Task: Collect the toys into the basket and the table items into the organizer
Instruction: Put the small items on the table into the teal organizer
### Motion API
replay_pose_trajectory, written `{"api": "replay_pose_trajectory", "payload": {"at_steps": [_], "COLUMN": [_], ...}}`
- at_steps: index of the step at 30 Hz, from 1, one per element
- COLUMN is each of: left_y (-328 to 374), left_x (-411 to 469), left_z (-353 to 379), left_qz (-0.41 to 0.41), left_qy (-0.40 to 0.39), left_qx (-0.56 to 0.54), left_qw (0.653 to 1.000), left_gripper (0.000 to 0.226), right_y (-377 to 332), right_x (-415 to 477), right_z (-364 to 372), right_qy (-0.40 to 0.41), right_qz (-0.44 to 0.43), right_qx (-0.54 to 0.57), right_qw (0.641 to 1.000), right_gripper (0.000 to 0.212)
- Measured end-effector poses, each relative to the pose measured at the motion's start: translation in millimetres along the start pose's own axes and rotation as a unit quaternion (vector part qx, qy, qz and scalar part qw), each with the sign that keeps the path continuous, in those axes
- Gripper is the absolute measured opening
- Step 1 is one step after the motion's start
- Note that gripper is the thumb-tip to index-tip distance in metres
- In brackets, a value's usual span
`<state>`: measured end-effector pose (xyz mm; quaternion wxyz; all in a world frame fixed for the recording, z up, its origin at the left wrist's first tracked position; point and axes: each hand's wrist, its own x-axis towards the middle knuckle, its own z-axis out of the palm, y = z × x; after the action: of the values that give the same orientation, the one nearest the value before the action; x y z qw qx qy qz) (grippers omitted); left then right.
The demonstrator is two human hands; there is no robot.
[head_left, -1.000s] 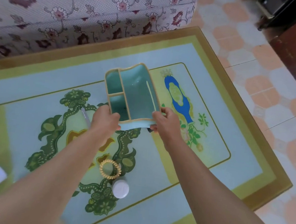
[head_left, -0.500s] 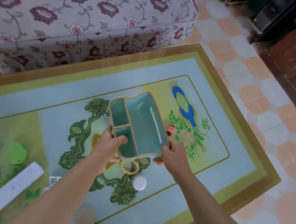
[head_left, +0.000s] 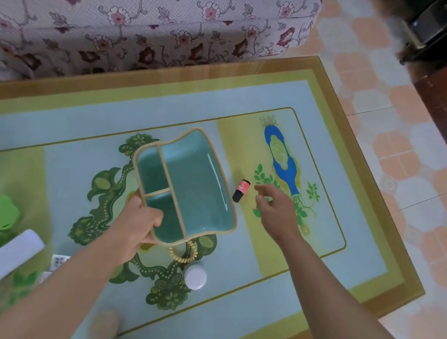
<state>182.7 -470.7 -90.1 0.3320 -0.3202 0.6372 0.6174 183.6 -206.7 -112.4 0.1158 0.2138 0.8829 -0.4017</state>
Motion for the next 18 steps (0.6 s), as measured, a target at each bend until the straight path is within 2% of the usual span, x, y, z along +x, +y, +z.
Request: {"api": "replay_pose_trajectory", "payload": {"at_steps": [1, 3, 5, 8, 10, 12, 14, 16, 18], "left_y": [0, -3, -6, -10, -10, -8, -6, -4, -2], "left_x": [2, 8, 10, 13, 13, 13, 11, 9, 4], "left_z": [2, 6, 8, 7, 6, 4, 1, -1, -3], "left_qz": [0.002, 0.002, -0.003, -0.012, -0.014, -0.014, -0.009, -0.005, -0.002], "left_qy": [0.004, 0.009, 0.012, 0.019, 0.015, 0.016, 0.020, 0.022, 0.025], "left_qx": [0.004, 0.012, 0.018, 0.031, 0.036, 0.034, 0.035, 0.040, 0.043], "left_qw": [1.000, 1.000, 1.000, 0.999, 0.999, 0.999, 0.999, 0.999, 0.999], "left_gripper": [0.065, 0.064, 0.061, 0.060, 0.062, 0.063, 0.064, 0.065, 0.066], "right_y": [6, 15, 18, 24, 31, 38, 39, 29, 6], "right_x": [12, 33, 46, 60, 66, 71, 75, 77, 75], "right_z": [6, 21, 34, 48, 54, 58, 57, 55, 50], "right_qy": [-0.016, -0.055, -0.076, -0.106, -0.108, -0.089, -0.077, -0.054, -0.023], "right_qz": [-0.032, -0.098, -0.176, -0.236, -0.252, -0.272, -0.263, -0.209, -0.152], "right_qx": [-0.077, -0.227, -0.313, -0.405, -0.441, -0.434, -0.406, -0.324, -0.173], "right_qw": [0.996, 0.967, 0.930, 0.877, 0.854, 0.854, 0.872, 0.921, 0.973], "right_gripper": [0.036, 0.052, 0.061, 0.062, 0.056, 0.040, 0.022, 0.014, 0.014]}}
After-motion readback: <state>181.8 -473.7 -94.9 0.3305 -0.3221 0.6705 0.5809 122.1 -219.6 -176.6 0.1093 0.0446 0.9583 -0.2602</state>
